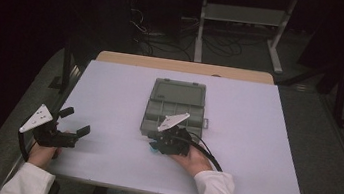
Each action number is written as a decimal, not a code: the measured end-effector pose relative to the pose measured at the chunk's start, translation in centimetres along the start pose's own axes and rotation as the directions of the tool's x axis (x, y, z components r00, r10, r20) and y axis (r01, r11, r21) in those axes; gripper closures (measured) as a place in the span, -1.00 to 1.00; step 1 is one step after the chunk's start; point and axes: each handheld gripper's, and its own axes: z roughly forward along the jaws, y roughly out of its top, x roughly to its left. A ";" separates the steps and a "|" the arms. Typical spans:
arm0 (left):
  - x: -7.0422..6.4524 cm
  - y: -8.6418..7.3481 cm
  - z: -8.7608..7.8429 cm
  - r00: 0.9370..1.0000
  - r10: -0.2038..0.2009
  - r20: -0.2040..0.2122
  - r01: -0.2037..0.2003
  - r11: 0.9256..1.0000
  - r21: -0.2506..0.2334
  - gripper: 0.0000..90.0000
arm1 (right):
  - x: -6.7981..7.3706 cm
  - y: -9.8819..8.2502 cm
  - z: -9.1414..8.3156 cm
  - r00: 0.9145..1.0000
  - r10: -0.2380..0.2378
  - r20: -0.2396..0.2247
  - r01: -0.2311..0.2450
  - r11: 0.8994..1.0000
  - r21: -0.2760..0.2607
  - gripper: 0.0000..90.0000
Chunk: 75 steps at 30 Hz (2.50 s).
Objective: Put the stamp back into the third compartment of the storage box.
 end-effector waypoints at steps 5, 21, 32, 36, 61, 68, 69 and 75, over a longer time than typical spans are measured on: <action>0.0 0.0 0.0 1.000 0.000 0.000 0.000 1.000 0.000 -1.00 | 0.0 0.1 -0.4 1.000 0.011 -0.004 -0.011 1.000 -0.024 0.59; 0.0 0.0 0.0 1.000 -0.001 -0.001 0.001 1.000 0.001 -1.00 | -0.3 1.0 -2.3 1.000 0.025 0.000 -0.025 0.997 -0.070 0.59; 0.0 0.0 0.0 1.000 -0.001 -0.002 0.001 1.000 0.002 -1.00 | -1.2 1.7 -4.0 0.999 0.036 0.000 -0.036 0.994 -0.105 0.60; 0.0 0.0 0.0 1.000 0.001 -0.002 -0.001 1.000 0.003 -1.00 | -1.5 2.1 -4.6 0.999 0.036 0.006 -0.035 0.993 -0.111 0.59; 0.0 0.0 0.1 1.000 -0.006 0.002 0.006 1.000 0.000 -1.00 | -3.9 3.9 -6.3 0.998 0.054 0.034 -0.049 0.991 -0.121 0.59; 0.0 0.0 0.1 1.000 -0.008 0.001 0.008 1.000 0.000 -1.00 | -4.6 4.3 -6.3 0.998 0.049 0.044 -0.044 0.993 -0.113 0.59; 0.0 0.0 0.1 1.000 -0.010 0.001 0.010 1.000 0.000 -1.00 | -4.7 4.3 -6.3 0.998 0.050 0.046 -0.044 0.993 -0.113 0.59; 0.0 0.0 0.1 1.000 -0.011 0.001 0.011 1.000 0.001 -1.00 | -5.2 4.4 -6.6 0.997 0.061 0.054 -0.055 0.992 -0.111 0.59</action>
